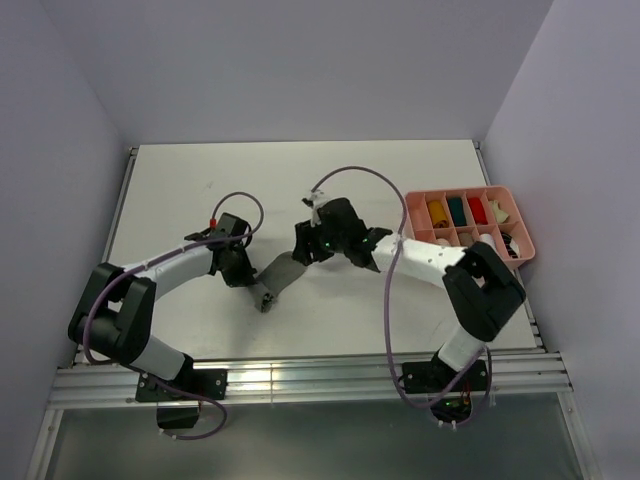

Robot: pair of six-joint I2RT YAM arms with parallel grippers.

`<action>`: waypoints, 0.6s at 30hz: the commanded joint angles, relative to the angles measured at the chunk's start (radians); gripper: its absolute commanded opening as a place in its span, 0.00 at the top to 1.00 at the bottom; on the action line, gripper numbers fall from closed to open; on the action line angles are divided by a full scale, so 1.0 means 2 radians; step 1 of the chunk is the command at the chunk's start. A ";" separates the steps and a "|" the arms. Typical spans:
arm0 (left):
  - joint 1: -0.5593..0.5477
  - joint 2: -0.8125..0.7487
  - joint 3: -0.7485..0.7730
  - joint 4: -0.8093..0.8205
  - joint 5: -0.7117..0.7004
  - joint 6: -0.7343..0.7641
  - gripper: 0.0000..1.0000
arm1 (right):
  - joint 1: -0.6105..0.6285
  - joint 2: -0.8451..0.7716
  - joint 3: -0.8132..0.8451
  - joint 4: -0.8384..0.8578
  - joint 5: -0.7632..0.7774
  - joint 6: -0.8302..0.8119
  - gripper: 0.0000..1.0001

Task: Roll the socks
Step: Roll the sock at the center of the board.

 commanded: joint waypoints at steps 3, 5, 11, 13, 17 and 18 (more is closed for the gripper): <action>-0.010 0.037 -0.002 -0.031 -0.010 0.018 1.00 | 0.107 -0.038 -0.007 0.049 0.073 -0.063 0.38; -0.011 0.039 -0.001 -0.031 -0.010 0.017 1.00 | 0.140 -0.022 -0.001 0.049 0.085 -0.067 0.38; -0.011 0.045 0.001 -0.031 -0.008 0.015 1.00 | 0.184 0.024 0.025 0.053 0.111 -0.056 0.38; -0.011 0.047 0.000 -0.029 -0.008 0.014 1.00 | 0.192 0.037 0.030 0.058 0.125 -0.056 0.38; -0.011 0.047 -0.002 -0.026 -0.008 0.010 1.00 | 0.199 0.060 0.035 0.070 0.131 -0.047 0.39; -0.011 0.047 -0.003 -0.025 -0.001 0.010 0.99 | 0.199 0.064 0.035 0.076 0.135 -0.045 0.41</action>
